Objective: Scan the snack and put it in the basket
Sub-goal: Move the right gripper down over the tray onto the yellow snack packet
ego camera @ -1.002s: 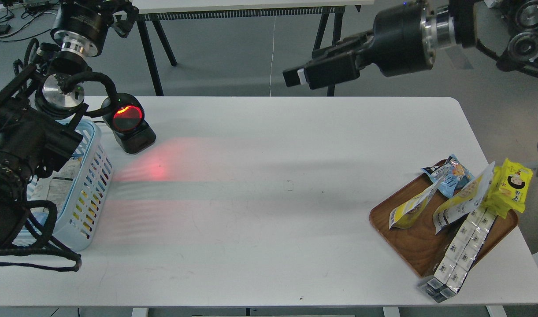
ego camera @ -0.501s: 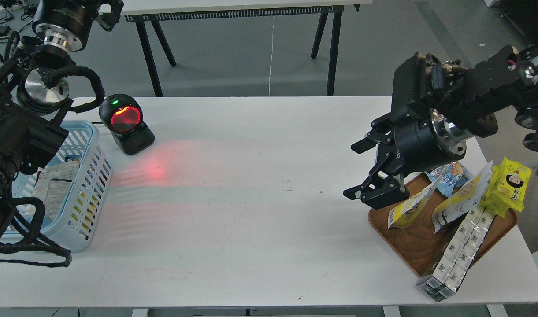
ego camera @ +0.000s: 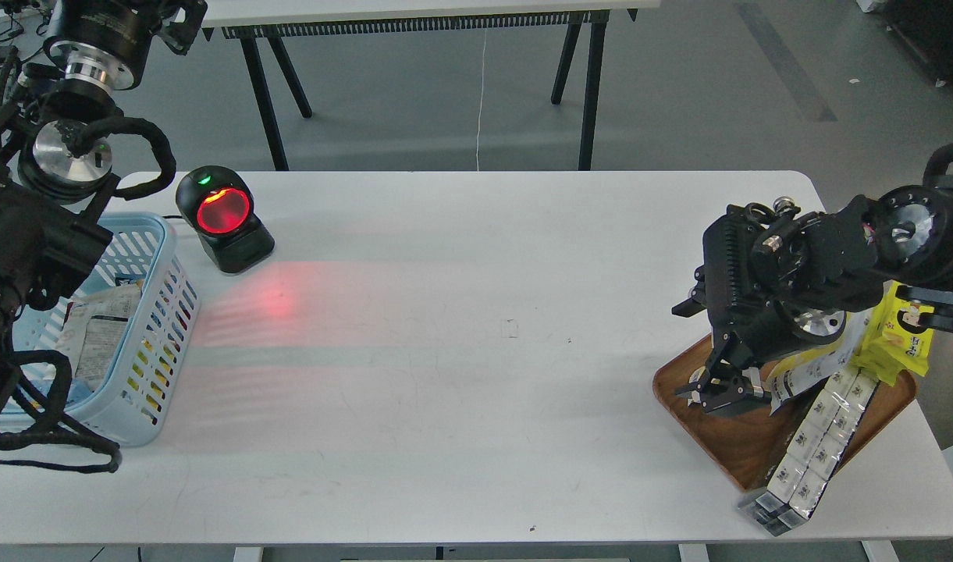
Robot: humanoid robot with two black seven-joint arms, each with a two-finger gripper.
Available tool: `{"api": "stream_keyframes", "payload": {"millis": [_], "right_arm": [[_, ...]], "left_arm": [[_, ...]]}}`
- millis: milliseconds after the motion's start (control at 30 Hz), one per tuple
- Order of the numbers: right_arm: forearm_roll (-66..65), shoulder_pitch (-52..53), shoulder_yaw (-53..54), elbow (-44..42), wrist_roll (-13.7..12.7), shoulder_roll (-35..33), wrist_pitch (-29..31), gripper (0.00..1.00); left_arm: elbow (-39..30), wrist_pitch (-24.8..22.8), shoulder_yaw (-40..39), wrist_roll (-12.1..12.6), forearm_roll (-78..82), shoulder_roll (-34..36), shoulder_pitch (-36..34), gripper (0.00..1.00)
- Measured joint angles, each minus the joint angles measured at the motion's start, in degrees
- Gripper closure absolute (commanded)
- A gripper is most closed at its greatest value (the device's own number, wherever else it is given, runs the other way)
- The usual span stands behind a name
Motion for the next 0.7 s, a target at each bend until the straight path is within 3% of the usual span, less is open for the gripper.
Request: {"api": "stream_keyframes", "payload": {"millis": [701], "right_arm": [[0.0,-1.7,-1.9,-5.4,0.0,-4.1,0.0,0.05]], "left_arm": [[-0.3,0.0,-0.8,-0.2,-0.5,-0.2,-2.6,0.0]]}}
